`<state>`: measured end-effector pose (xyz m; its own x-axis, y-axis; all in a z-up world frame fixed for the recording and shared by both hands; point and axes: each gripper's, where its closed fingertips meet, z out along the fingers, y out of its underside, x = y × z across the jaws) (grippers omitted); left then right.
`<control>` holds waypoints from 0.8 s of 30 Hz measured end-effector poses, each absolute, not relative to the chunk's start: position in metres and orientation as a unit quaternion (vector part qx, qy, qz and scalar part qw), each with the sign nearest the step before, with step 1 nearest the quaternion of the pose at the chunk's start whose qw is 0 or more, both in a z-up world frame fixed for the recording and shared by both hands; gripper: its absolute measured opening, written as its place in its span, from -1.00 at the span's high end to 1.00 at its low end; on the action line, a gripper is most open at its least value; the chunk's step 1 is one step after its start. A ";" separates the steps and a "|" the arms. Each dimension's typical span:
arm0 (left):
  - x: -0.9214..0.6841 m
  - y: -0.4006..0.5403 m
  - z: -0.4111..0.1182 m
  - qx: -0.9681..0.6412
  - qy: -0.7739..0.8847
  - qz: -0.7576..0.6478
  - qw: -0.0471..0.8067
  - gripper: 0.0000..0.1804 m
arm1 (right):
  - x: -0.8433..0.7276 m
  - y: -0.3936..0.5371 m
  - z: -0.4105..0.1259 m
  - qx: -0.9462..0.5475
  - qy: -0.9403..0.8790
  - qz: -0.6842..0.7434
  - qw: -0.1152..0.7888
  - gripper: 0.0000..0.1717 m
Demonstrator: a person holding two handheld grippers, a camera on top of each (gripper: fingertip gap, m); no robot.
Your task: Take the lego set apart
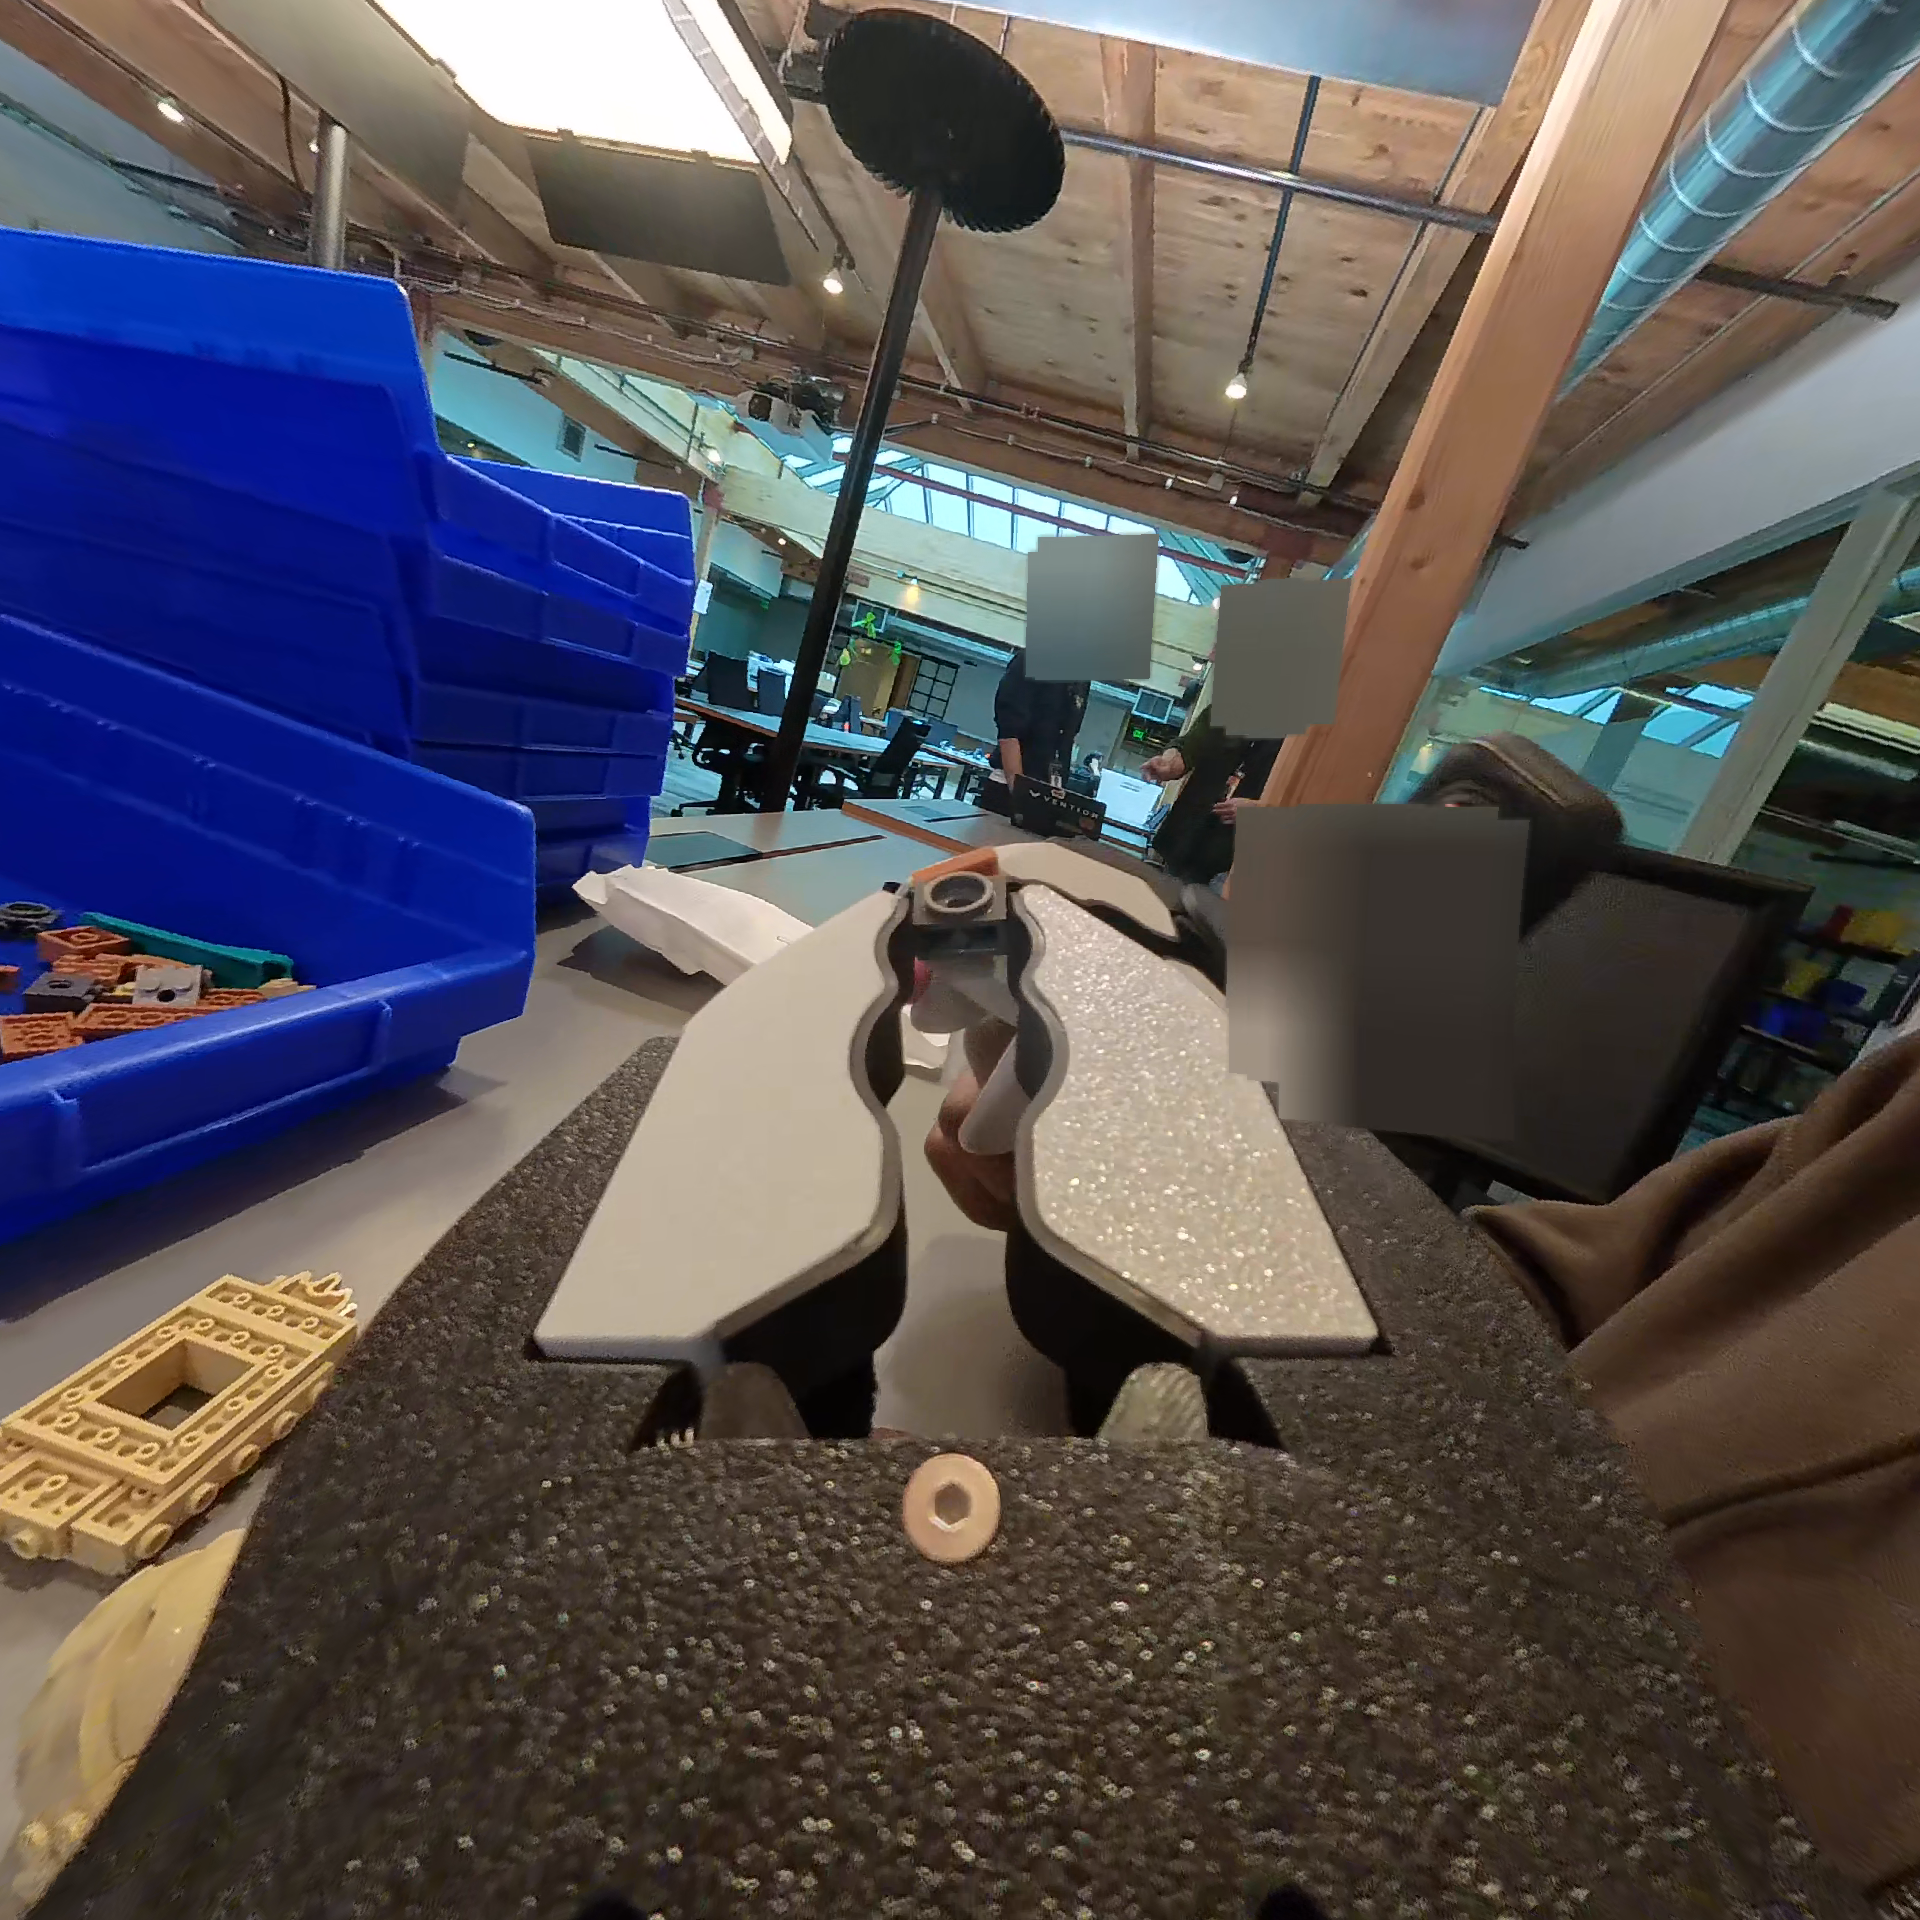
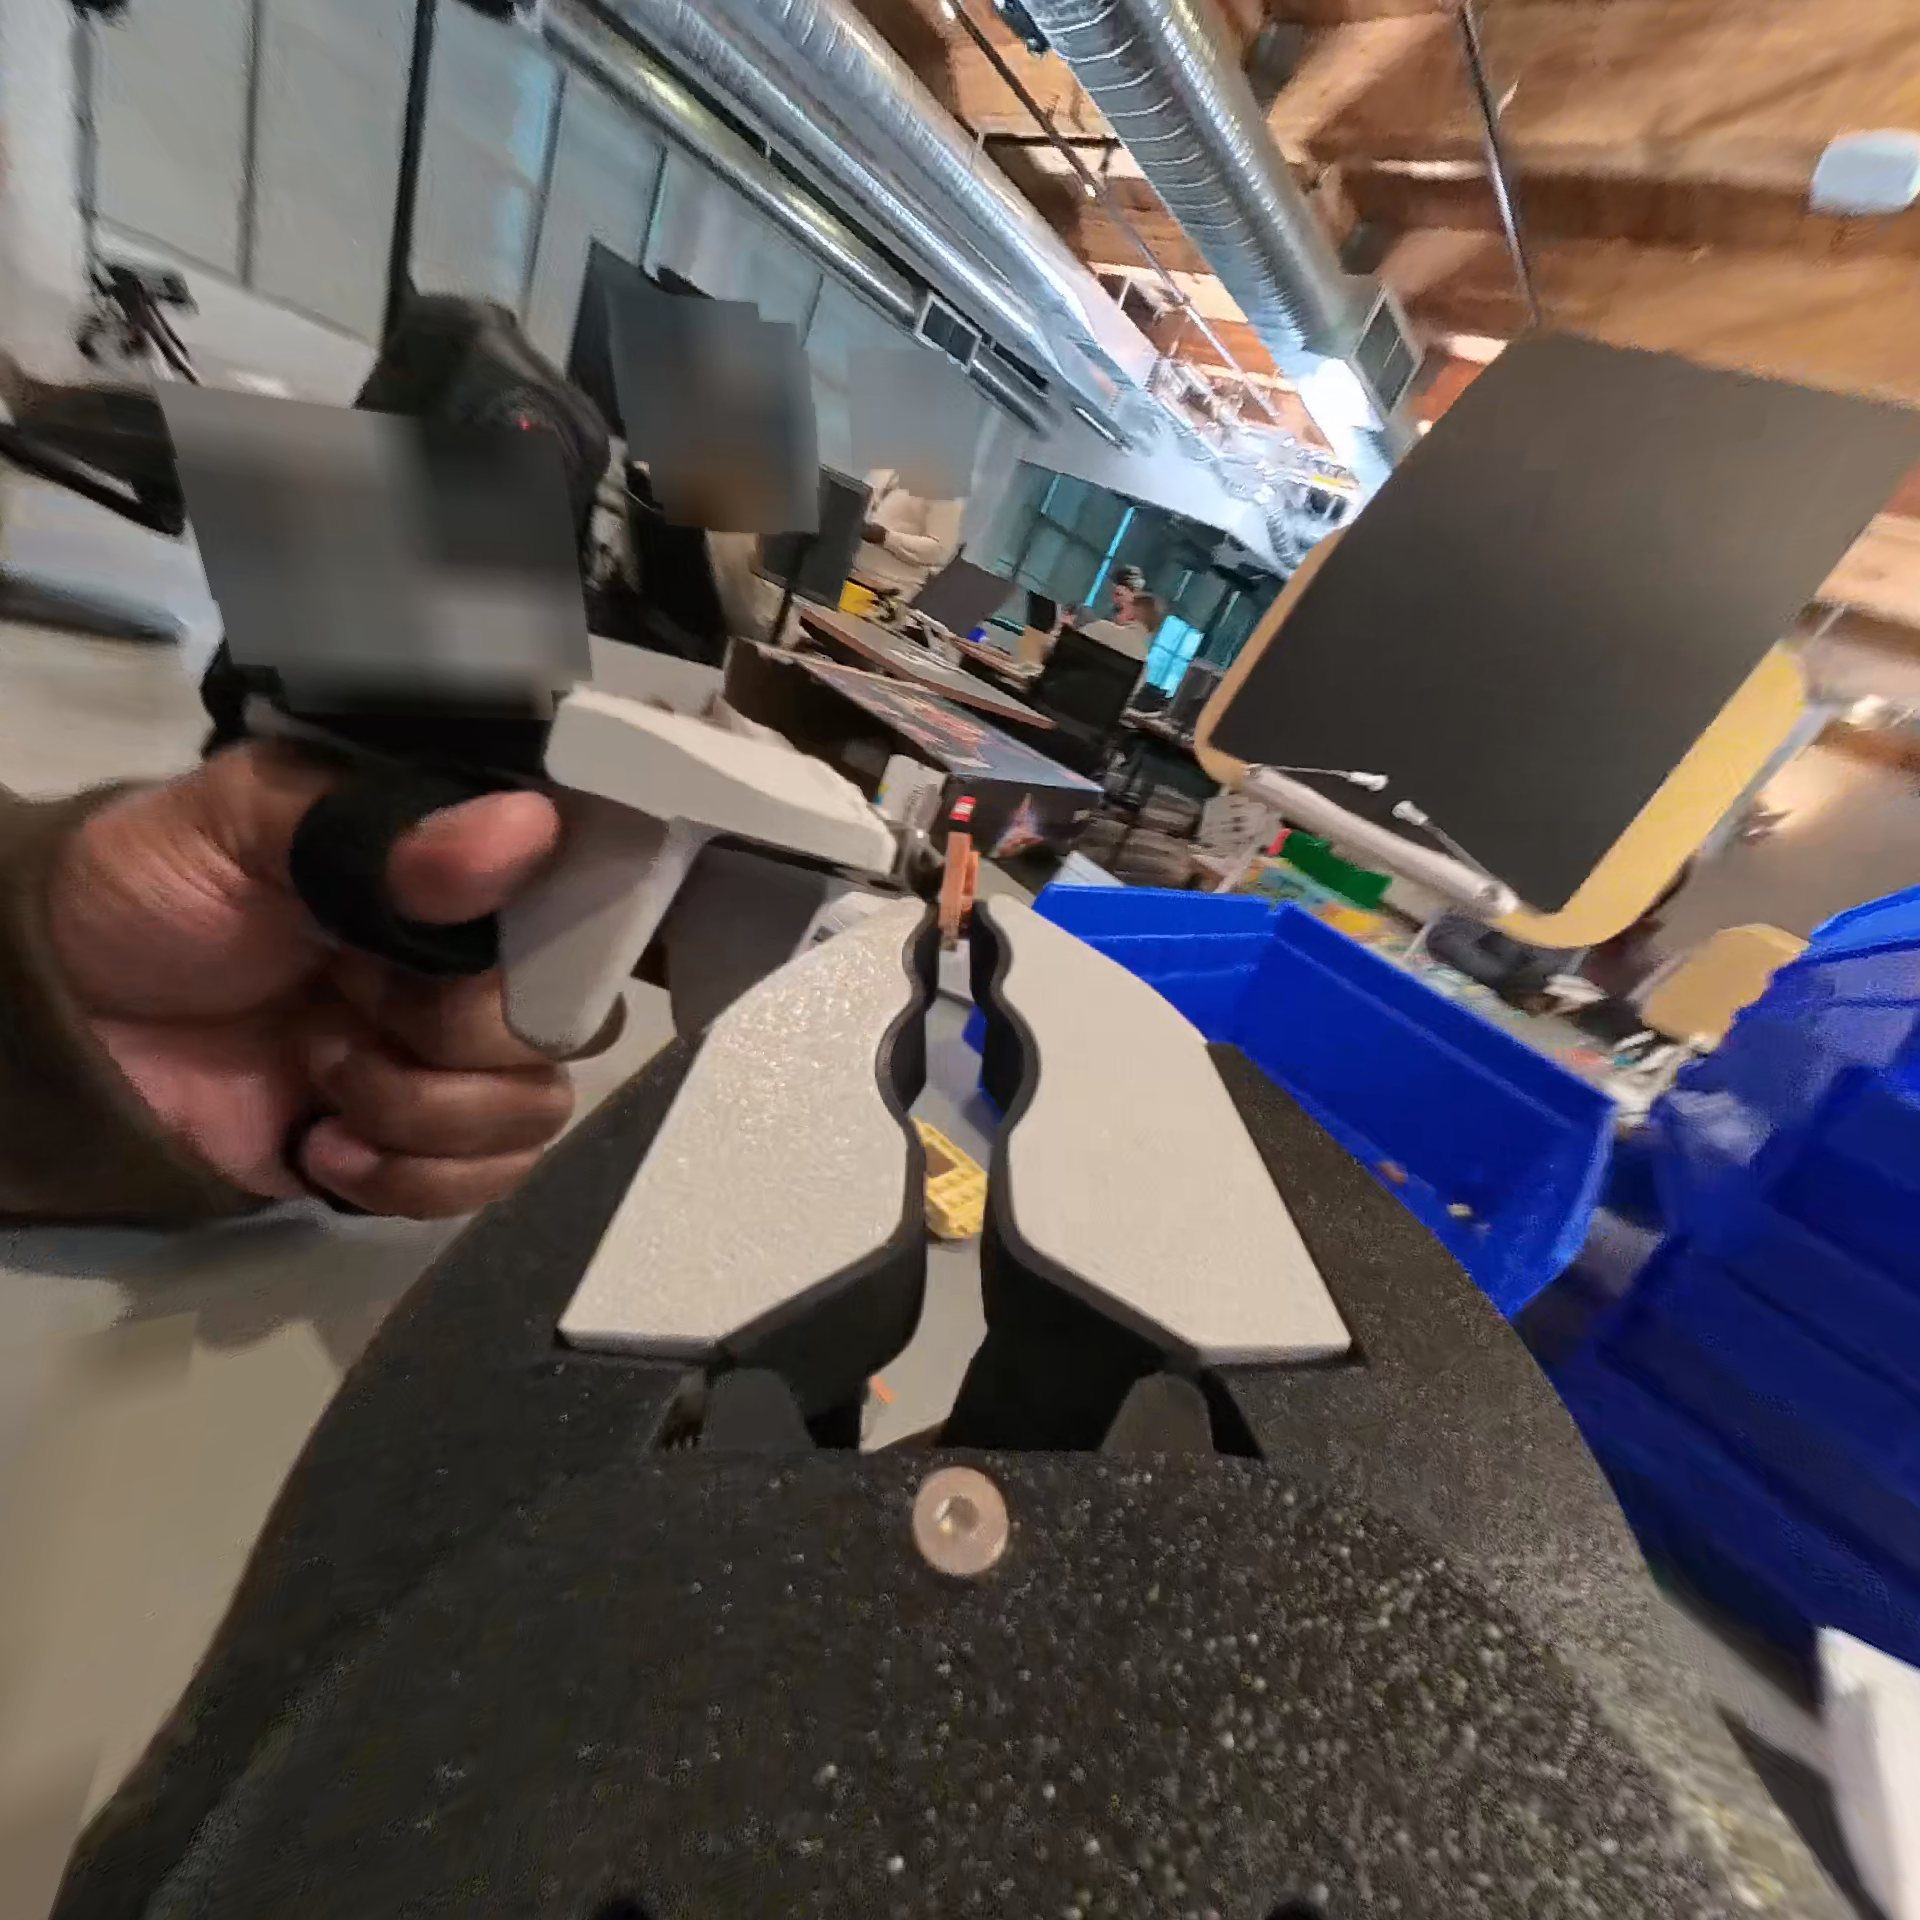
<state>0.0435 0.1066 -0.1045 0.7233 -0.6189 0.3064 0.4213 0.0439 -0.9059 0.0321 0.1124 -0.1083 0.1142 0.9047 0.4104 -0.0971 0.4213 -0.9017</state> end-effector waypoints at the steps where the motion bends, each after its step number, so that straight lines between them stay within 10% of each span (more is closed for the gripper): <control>1: 0.043 0.106 -0.104 -0.587 0.083 -0.362 0.720 0.82 | 0.033 0.114 -0.106 -0.381 -0.533 0.408 0.636 0.94; 24: -0.048 0.155 -0.086 -0.734 0.075 -0.104 0.667 0.81 | -0.003 0.241 -0.151 -0.496 -0.644 0.236 0.533 0.69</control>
<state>-0.0480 0.1555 -0.0857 0.9671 -0.2489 0.0525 0.0286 -0.0985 -0.9947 -0.0025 0.2408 -0.1506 0.0597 0.8899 0.4522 0.3878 0.3967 -0.8320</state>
